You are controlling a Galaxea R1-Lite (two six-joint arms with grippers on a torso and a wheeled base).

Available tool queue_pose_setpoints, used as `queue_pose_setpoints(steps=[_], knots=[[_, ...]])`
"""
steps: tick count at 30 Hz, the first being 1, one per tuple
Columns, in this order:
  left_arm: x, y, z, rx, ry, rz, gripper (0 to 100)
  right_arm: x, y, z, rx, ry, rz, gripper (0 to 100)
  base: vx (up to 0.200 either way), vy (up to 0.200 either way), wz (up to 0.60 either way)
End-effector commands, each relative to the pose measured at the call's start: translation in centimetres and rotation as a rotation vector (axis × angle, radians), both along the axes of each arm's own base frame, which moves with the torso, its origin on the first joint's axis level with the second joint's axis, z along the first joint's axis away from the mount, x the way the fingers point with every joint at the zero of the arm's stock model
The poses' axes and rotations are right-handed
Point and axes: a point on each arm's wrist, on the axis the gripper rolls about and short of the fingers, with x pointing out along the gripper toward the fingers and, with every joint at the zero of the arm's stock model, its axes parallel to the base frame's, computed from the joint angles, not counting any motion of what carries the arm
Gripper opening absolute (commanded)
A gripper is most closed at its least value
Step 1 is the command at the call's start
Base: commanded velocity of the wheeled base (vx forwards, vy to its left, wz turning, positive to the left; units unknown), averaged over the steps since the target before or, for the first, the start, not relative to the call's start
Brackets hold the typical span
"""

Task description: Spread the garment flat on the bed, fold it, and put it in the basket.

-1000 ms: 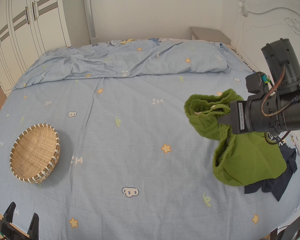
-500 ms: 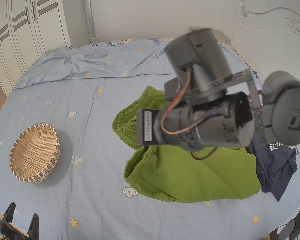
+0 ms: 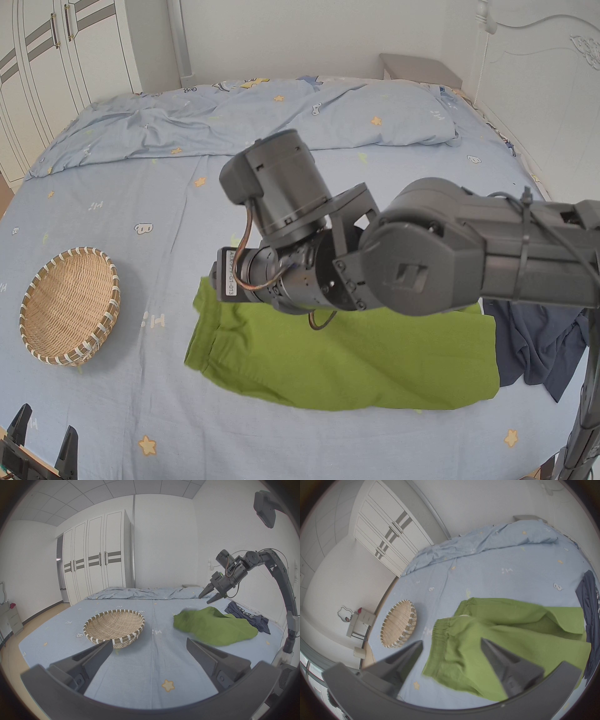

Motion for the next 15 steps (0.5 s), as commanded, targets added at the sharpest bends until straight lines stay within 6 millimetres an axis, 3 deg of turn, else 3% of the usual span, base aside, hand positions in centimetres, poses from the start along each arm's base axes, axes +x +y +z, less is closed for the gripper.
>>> queue_pose_setpoints(steps=[1,9,10,12,14,15], knots=[[0.0,0.0,-0.5,0.0,0.0,0.0,100,0.2,1.0,-2.7,-0.07,0.044,0.01,100,0.0,0.0,0.0],[0.0,0.0,-0.5,0.003,0.002,-0.001,100,-0.2,0.1,-2.8,-0.125,0.083,0.011,100,0.0,0.0,0.0],[0.0,0.0,-0.5,0.005,0.0,0.002,100,0.1,-1.9,-1.7,-0.111,0.115,0.001,100,0.0,0.0,0.0],[0.0,0.0,-0.5,0.008,-0.004,0.002,100,0.1,-4.0,-0.1,-0.073,0.127,-0.01,100,0.0,0.0,0.0],[0.0,0.0,-0.4,0.011,-0.006,0.002,100,0.0,-5.0,0.5,-0.058,0.134,-0.013,100,0.0,0.0,0.0],[-0.7,0.0,1.9,0.016,-0.109,0.001,100,-0.1,-8.9,2.3,-0.004,0.166,-0.021,100,0.0,0.0,0.0]])
